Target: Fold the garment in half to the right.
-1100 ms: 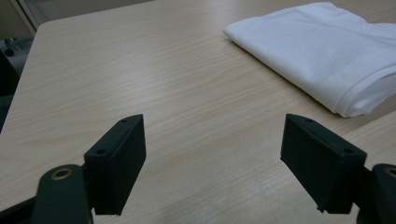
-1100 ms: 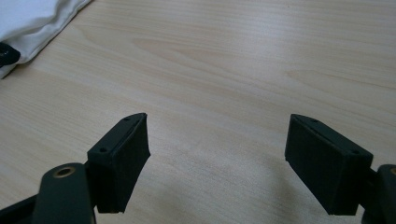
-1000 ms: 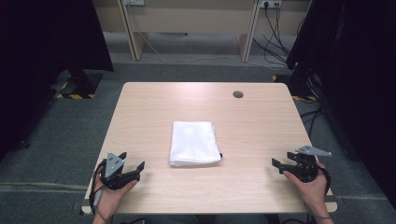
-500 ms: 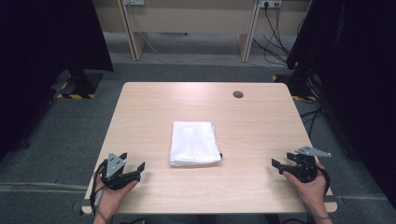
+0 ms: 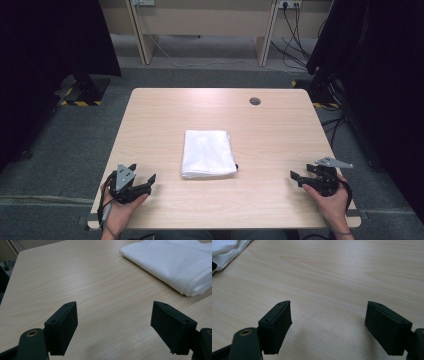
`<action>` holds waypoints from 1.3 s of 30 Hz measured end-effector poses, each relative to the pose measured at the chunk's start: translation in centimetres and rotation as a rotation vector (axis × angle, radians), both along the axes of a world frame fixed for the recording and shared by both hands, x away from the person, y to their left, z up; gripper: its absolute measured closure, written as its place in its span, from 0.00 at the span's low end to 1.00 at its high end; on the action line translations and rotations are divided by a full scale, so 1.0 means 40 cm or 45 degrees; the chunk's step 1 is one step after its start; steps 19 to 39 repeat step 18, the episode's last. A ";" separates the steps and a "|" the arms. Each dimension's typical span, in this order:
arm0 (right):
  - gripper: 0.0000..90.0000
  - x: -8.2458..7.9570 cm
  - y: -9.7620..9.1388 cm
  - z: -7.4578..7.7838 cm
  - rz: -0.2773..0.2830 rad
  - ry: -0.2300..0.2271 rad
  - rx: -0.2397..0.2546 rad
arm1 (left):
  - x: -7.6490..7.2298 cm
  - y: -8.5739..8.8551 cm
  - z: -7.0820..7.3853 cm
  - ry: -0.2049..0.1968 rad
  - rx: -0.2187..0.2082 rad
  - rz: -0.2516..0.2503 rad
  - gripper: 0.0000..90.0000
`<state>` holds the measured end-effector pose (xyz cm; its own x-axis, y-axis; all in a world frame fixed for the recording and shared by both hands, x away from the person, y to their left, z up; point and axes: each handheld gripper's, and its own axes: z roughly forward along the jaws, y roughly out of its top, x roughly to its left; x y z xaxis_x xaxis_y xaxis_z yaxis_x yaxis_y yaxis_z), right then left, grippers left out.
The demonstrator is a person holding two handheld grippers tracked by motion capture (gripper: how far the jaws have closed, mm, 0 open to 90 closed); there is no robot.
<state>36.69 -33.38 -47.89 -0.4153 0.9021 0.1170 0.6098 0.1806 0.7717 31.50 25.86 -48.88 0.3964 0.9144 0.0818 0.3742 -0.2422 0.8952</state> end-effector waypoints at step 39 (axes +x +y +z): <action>0.24 -0.004 -0.001 0.000 0.002 0.003 0.014 | -0.003 0.004 0.000 -0.010 -0.019 0.004 0.23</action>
